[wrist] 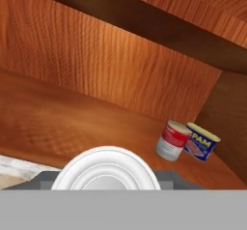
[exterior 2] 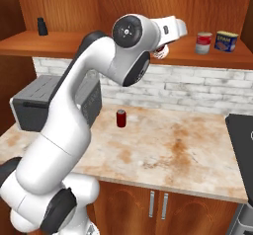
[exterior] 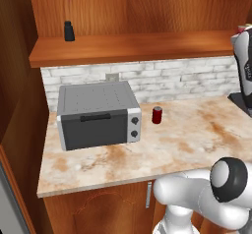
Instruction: Pick the cans from the counter and place them in their designated side in the cabinet.
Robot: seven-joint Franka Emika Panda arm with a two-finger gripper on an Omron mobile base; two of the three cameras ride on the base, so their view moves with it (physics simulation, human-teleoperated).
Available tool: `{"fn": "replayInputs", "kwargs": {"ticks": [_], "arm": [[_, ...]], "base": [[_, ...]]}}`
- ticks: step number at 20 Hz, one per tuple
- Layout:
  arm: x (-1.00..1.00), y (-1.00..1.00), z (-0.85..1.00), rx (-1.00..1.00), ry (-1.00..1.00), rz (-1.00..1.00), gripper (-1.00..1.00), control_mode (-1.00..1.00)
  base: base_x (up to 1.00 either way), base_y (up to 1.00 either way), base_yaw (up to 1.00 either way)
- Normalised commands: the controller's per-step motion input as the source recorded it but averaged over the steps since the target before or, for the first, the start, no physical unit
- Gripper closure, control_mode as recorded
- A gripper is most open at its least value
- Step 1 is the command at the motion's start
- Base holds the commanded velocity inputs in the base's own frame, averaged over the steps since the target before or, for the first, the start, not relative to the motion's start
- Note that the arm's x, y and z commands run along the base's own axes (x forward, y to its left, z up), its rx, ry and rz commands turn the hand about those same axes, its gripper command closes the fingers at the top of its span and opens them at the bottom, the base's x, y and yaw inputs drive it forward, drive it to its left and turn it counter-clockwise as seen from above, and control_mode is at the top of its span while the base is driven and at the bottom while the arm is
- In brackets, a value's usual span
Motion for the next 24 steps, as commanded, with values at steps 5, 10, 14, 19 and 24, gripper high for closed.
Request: {"fn": "replayInputs", "kwargs": {"ticks": [5,10,14,19,24], "arm": [[0.29,-0.08,-0.04,0.00,0.01,0.00,1.00,-1.00],[0.25,-0.13,-0.06,0.00,0.00,0.00,1.00,-1.00],[0.28,-0.09,-0.08,0.00,0.01,0.00,1.00,-1.00],[0.26,-0.08,-0.02,0.00,0.02,0.00,1.00,-1.00],[0.28,-0.11,0.00,0.00,0.01,0.00,1.00,-1.00]], "base": [[0.00,0.00,0.00],[0.00,0.00,0.00],[0.00,0.00,0.00],[0.00,0.00,0.00],[0.00,0.00,0.00]]}}
